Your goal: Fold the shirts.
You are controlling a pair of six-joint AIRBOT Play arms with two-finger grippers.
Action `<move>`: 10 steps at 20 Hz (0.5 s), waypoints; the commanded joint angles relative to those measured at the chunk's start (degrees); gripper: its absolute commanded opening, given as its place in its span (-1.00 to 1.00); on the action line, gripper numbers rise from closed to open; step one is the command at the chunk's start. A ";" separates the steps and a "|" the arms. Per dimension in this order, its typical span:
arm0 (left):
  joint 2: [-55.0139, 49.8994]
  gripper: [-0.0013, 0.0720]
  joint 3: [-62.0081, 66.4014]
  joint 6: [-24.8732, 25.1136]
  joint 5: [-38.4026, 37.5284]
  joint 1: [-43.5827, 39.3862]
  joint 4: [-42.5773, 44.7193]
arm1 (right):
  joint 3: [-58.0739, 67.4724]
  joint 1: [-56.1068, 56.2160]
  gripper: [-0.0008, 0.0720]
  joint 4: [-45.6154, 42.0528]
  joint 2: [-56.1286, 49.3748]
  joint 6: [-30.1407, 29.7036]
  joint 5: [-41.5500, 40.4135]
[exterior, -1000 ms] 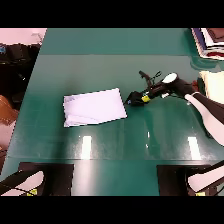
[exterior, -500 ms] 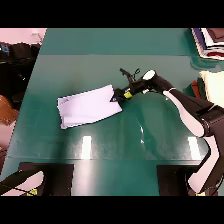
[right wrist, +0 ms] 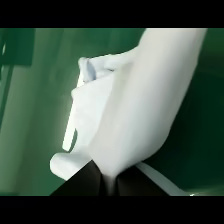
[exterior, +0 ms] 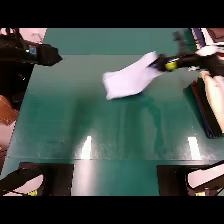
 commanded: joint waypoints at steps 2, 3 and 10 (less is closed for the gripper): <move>0.02 -0.90 0.00 -0.15 3.85 -5.07 -0.02 | 0.22 -18.78 -0.93 -4.68 7.76 1.25 -0.96; 0.02 -0.90 -0.02 -0.20 4.57 -5.77 -0.02 | 0.22 -22.53 -0.93 -4.66 8.57 1.22 -1.64; 0.02 -0.90 -0.02 -1.09 5.90 -7.04 -0.72 | 0.26 -35.10 -0.93 -4.09 9.03 1.20 -7.30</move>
